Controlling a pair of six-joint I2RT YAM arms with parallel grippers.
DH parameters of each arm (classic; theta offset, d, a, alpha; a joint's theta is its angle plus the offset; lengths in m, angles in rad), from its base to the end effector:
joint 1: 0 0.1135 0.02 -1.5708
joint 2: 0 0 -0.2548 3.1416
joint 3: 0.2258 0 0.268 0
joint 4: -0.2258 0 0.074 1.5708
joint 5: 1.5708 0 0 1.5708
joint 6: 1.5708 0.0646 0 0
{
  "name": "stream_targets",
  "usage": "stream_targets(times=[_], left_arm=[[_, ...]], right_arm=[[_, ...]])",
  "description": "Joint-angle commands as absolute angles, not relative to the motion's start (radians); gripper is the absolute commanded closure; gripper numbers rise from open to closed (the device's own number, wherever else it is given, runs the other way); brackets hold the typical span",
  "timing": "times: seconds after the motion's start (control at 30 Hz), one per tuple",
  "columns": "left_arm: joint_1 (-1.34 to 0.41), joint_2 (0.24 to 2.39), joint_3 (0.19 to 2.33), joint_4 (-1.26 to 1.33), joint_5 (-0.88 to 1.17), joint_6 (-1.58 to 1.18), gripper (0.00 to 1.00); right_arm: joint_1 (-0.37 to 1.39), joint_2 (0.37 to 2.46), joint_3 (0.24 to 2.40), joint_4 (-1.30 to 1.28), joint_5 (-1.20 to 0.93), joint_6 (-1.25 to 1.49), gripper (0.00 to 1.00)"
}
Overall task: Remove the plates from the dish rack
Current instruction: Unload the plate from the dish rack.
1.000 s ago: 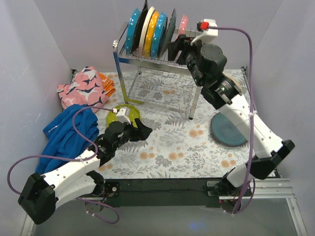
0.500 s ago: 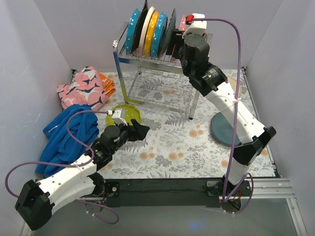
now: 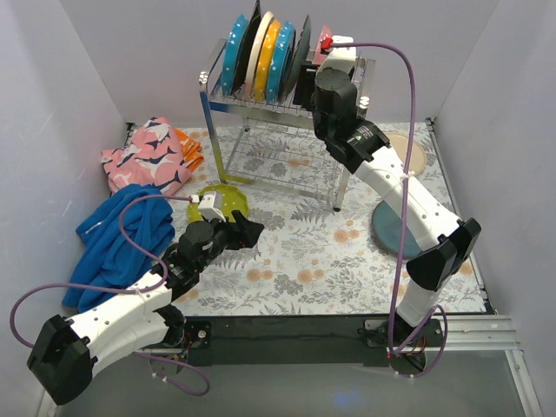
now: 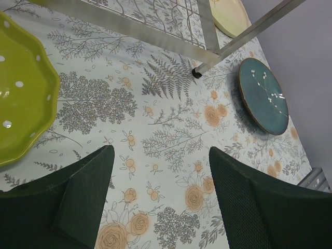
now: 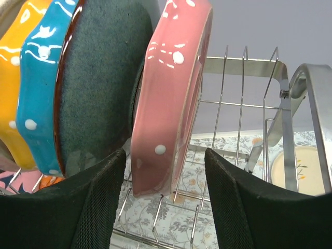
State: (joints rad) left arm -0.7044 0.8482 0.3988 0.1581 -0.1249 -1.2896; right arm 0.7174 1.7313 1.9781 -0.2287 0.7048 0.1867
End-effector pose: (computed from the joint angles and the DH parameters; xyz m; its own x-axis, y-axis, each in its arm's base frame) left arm 0.1920 -0.1526 0.2055 -0.5907 -0.7490 -0.3002 -0.0572 0.4099 -0.9103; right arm 0.3459 0.2462 0.4892 0.0111 0.1973 -0.9803 -0.0150 0.9803 0.1971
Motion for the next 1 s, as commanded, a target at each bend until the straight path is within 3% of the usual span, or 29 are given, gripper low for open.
stream_targets(times=[0.0,0.8,0.97], left_arm=[[-0.709,0.838,0.394,0.167,-0.147,-1.276,0.28],[-0.709,0.824,0.391,0.166,-0.135,-1.281,0.28],[-0.709,0.805,0.388,0.167,-0.132,-1.285,0.28]], right_arm=[[0.716,1.752,1.982,-0.120,0.762,0.169,0.33],[0.715,1.799,1.970,-0.032,0.830,0.137,0.41],[0.715,1.793,1.968,-0.028,0.833,0.138,0.49]])
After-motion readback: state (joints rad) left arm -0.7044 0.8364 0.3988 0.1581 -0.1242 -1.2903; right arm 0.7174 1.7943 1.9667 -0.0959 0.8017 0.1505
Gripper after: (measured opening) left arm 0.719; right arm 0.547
